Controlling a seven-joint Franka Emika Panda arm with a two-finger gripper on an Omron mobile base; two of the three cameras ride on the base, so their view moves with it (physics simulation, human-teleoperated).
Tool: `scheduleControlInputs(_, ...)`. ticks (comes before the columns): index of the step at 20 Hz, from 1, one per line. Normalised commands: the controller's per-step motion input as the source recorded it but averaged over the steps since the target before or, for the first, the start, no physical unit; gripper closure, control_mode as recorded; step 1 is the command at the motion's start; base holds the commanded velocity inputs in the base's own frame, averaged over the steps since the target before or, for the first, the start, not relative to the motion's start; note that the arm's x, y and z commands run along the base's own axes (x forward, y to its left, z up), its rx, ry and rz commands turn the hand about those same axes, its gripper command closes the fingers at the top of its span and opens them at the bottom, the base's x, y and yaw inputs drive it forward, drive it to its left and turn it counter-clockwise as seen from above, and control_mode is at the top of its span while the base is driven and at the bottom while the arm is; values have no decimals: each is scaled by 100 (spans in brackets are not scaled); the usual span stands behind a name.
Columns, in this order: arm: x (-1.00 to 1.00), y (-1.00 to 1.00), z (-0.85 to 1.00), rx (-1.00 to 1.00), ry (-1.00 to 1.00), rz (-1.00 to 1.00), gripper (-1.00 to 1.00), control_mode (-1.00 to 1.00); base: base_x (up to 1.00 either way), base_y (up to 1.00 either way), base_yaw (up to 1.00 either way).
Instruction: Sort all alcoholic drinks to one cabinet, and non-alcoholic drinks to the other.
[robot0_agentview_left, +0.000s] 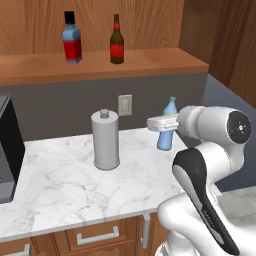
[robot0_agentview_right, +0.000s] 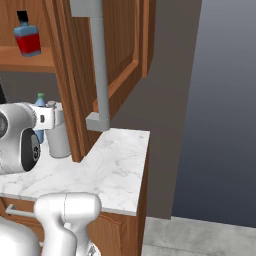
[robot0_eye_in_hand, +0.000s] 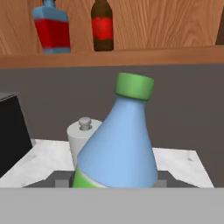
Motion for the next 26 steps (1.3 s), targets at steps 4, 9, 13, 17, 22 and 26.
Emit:
scheduleControlInputs(4,-4,-7,4,1,34,0,100,-100,0,0,0)
scheduleControlInputs(9,-1,0,2,0,28,0,100,-100,0,0,0)
scheduleControlInputs(13,0,0,3,0,27,0,100,-100,0,0,0)
scheduleControlInputs(17,-2,-6,0,0,22,0,100,-100,0,0,0)
scheduleControlInputs(22,-16,-12,-4,0,16,0,100,-100,0,0,0)
scheduleControlInputs(26,-21,-7,-2,0,13,0,100,-100,0,0,0)
